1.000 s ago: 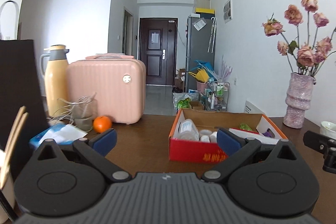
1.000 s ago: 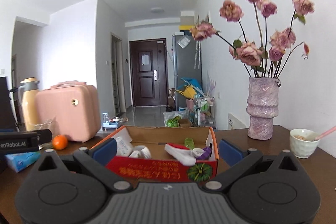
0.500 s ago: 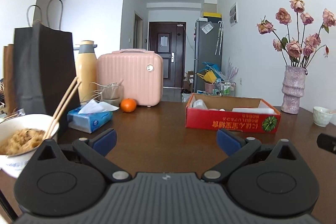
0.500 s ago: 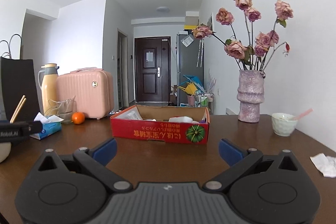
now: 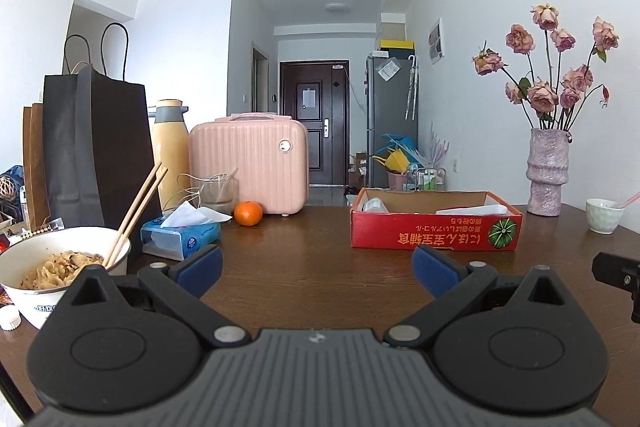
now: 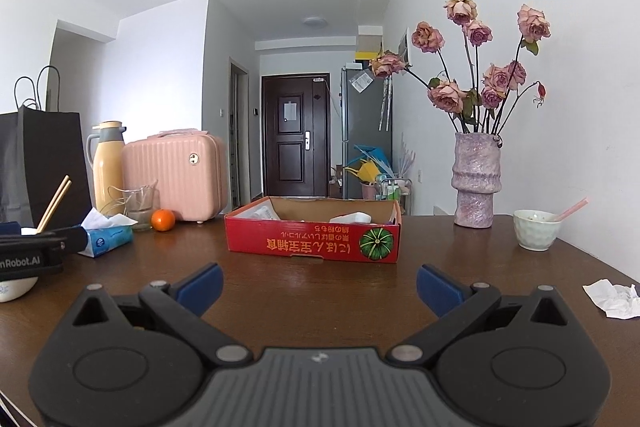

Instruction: Organize rigid objects

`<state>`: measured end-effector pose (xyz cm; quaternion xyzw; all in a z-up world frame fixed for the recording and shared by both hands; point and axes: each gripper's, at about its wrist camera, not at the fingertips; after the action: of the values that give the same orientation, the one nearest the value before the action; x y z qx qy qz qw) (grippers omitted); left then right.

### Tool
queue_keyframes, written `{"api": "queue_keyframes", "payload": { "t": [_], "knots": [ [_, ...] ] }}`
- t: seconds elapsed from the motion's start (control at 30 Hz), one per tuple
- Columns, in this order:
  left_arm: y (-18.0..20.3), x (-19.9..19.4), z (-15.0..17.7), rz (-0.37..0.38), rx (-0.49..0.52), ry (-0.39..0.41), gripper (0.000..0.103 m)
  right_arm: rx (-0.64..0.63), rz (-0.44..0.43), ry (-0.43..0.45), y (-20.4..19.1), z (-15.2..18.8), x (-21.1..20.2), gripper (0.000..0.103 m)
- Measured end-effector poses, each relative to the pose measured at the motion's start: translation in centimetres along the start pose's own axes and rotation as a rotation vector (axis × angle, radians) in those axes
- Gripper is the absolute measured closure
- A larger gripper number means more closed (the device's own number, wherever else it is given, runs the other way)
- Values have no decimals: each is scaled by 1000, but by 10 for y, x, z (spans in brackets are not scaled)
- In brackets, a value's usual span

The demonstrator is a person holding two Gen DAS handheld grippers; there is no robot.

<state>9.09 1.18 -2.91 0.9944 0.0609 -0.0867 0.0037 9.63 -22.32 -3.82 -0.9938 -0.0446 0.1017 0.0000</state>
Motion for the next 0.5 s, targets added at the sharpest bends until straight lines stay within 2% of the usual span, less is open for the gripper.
{"api": "queue_keyframes", "payload": {
  "t": [0.5],
  "knots": [
    [0, 1, 2, 4, -3, -5, 0, 0, 1, -1, 0, 0, -1, 0]
  ]
}}
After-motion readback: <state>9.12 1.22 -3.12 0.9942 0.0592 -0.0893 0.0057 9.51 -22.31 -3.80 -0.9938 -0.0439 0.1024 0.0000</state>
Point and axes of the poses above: each gripper's, at about its wrist camera, not at the fingertips, and x roughly the way its jaws point, y to its right, z to its underside, and after that the axes turned 2 degrees about z, right-handed
